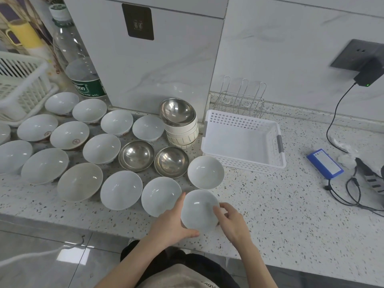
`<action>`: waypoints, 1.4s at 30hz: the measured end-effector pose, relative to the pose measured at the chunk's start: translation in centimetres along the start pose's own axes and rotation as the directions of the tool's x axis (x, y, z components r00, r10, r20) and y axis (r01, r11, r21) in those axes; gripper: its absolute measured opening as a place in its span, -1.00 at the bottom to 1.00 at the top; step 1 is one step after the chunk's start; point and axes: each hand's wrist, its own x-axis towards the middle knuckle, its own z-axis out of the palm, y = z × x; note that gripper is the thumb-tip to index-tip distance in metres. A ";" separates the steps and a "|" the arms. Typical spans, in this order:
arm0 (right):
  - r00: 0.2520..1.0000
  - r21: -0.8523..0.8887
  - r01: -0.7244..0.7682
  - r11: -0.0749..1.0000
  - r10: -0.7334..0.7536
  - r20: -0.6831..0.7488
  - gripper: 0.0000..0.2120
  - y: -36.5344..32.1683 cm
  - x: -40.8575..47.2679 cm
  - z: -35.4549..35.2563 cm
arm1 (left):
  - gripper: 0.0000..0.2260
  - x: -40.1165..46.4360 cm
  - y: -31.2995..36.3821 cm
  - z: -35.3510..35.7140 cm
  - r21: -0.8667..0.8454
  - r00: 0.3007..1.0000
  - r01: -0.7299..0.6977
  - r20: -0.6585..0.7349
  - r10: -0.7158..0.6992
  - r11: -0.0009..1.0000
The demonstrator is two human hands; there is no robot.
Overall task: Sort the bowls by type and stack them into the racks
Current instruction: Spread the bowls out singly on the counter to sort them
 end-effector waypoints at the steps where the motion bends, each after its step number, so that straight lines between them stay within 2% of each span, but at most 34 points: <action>1: 0.999 -0.016 -0.013 1.000 0.012 -0.047 -0.71 -0.3 0.0 -0.3 | -0.09 0.1 -0.2 -0.2 -0.010 0.999 0.031 0.019 -0.031 0.999; 3: 0.989 -0.023 -0.029 0.999 0.025 -0.148 -0.70 -1.3 0.1 -1.0 | -0.12 0.5 -0.7 -0.9 -0.038 0.997 0.080 0.023 -0.079 0.996; 7: 0.955 0.050 -0.006 0.999 0.020 -0.297 -0.73 -4.3 0.5 -2.2 | -0.44 2.0 -1.1 -4.1 -0.230 0.994 0.079 -0.061 -0.095 0.970; 10: 0.940 0.088 0.050 0.995 -0.016 -0.342 -0.79 -7.3 1.3 -2.6 | -0.63 4.2 -0.8 -7.8 -0.346 0.982 0.047 -0.158 -0.107 0.937; 12: 0.937 0.100 0.082 0.992 -0.042 -0.347 -0.81 -9.4 2.1 -2.5 | -0.66 6.3 -0.5 -10.7 -0.407 0.969 0.014 -0.219 -0.113 0.913; 16: 0.937 0.120 0.112 0.986 -0.065 -0.342 -0.84 -13.3 3.7 -1.9 | -0.56 11.2 0.7 -16.3 -0.385 0.939 0.012 -0.314 -0.143 0.923; 20: 0.941 0.110 0.112 0.988 -0.070 -0.331 -0.89 -15.9 4.5 -0.8 | -0.52 15.1 2.3 -20.3 -0.448 0.937 0.049 -0.290 -0.197 0.893; 23: 0.941 0.103 0.092 0.990 -0.053 -0.335 -0.90 -16.7 4.5 0.1 | -0.57 16.3 3.3 -21.7 -0.460 0.949 0.073 -0.242 -0.204 0.885; 27: 0.937 0.112 0.060 0.992 -0.017 -0.350 -0.87 -16.8 4.2 0.9 | -0.73 16.7 3.7 -22.1 -0.471 0.977 0.057 -0.156 -0.147 0.880; 31: 0.929 0.114 0.026 0.993 0.018 -0.370 -0.89 -16.8 4.0 1.1 | -0.86 16.9 3.6 -22.4 -0.491 0.987 0.021 -0.130 -0.097 0.871; 35: 0.923 0.111 -0.003 0.994 0.046 -0.382 -0.88 -17.7 4.4 1.0 | -0.85 16.7 3.3 -23.3 -0.538 0.991 0.000 -0.111 -0.070 0.843; 39: 0.924 0.115 -0.004 0.993 0.048 -0.379 -0.75 -19.7 5.6 0.8 | -0.86 16.1 1.5 -24.9 -0.644 0.998 0.025 -0.031 -0.058 0.765; 42: 0.928 0.137 -0.006 0.991 0.057 -0.368 -0.61 -21.5 7.0 1.1 | -0.85 15.3 -0.9 -26.2 -0.717 0.998 0.014 -0.038 -0.059 0.696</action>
